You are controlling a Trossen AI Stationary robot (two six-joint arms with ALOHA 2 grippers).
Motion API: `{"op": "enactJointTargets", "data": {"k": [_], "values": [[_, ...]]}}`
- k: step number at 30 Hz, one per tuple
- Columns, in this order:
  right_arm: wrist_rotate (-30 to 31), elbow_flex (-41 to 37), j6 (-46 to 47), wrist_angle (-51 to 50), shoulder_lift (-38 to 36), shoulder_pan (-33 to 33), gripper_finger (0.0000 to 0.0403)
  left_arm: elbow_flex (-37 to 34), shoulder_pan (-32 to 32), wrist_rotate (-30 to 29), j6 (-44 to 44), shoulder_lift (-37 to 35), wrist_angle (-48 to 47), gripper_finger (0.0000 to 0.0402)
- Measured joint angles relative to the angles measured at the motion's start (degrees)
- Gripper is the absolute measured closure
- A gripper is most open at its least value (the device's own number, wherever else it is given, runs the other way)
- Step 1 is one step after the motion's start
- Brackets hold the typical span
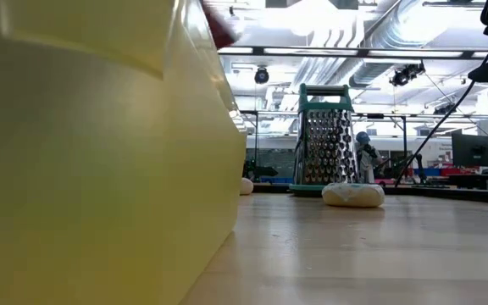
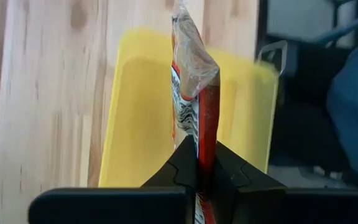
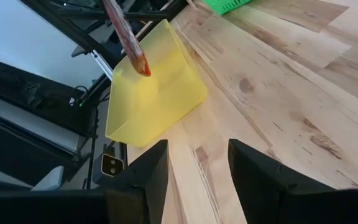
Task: Pick & Place Food Item
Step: Put the red bag into the yellow bin
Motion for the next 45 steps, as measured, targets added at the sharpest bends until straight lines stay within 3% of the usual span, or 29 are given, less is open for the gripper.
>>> {"op": "enactJointTargets", "data": {"k": [13, 21, 26, 36, 45], "values": [[0.73, 0.00, 1.34, -0.03, 0.00, 0.01, 0.0250, -0.37, -1.09, 6.66, 2.44, 3.90, -2.25, 0.0390], [1.05, 0.00, 1.34, -0.22, 0.00, 0.00, 0.0250, -0.39, -1.07, 18.19, 6.95, 9.65, -1.52, 0.0390], [1.05, 0.00, 1.34, -0.28, 0.00, 0.02, 0.0250, -0.39, -0.94, 17.84, 7.95, 10.03, -0.88, 0.0378], [1.07, 0.00, 1.34, -0.39, 0.00, 0.01, 0.0250, -0.39, 0.15, 17.37, 7.99, 10.03, -0.20, 0.0315], [1.07, 0.00, 1.34, -0.46, 0.00, 0.00, 0.0250, -0.39, 0.11, 17.37, 8.84, 9.92, 0.28, 0.0307]]}}
